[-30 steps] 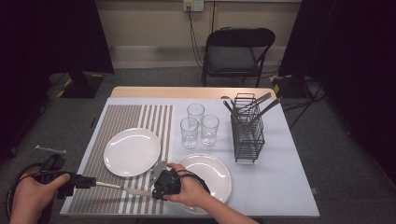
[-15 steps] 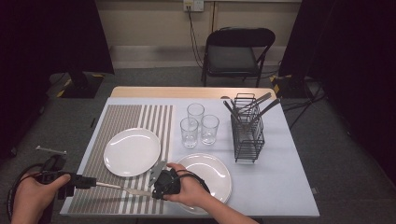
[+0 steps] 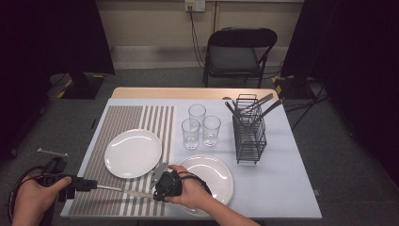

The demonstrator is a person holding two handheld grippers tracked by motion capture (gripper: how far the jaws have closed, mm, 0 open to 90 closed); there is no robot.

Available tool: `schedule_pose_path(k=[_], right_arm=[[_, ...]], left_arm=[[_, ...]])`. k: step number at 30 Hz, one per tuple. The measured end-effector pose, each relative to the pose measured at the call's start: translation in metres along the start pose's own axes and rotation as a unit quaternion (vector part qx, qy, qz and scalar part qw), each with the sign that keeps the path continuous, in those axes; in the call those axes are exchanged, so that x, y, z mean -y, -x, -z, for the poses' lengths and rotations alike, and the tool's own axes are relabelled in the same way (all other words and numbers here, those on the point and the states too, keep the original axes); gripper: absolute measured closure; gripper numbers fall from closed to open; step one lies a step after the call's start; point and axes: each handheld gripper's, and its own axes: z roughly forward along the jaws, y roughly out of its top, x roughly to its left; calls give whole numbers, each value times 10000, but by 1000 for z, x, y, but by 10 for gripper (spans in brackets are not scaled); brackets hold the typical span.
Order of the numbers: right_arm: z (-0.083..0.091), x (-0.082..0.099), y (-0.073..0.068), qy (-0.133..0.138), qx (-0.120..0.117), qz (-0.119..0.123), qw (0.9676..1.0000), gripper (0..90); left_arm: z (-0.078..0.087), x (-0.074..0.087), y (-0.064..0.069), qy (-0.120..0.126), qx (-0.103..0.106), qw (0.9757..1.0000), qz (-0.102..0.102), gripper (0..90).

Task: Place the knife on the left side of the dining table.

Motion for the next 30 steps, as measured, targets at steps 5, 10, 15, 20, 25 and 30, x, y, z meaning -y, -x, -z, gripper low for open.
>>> schedule_pose_path(k=[5, 10, 15, 20, 25, 30], right_arm=[[0, 0, 0, 1, 11, 6, 10000, 798], [0, 0, -1, 32, -29, -66, 10000, 748], [-1, 1, 1, 101, -178, -223, 9995, 707], [-1, 2, 4, 128, -286, -337, 9989, 698], [-1, 1, 4, 114, -259, -259, 9993, 710], [-1, 1, 5, 94, -256, -230, 9994, 720]], left_arm=[[-3, 1, -2, 34, -4, 10000, 10, 636], [-3, 1, -3, -11, -33, 10000, -62, 636], [-2, 0, -2, -37, -50, 10000, -60, 635], [-3, 0, -2, 4, -37, 10000, -76, 633], [-2, -1, -1, -54, -114, 9998, -173, 631], [-2, -1, -1, -52, -115, 9998, -167, 630]])
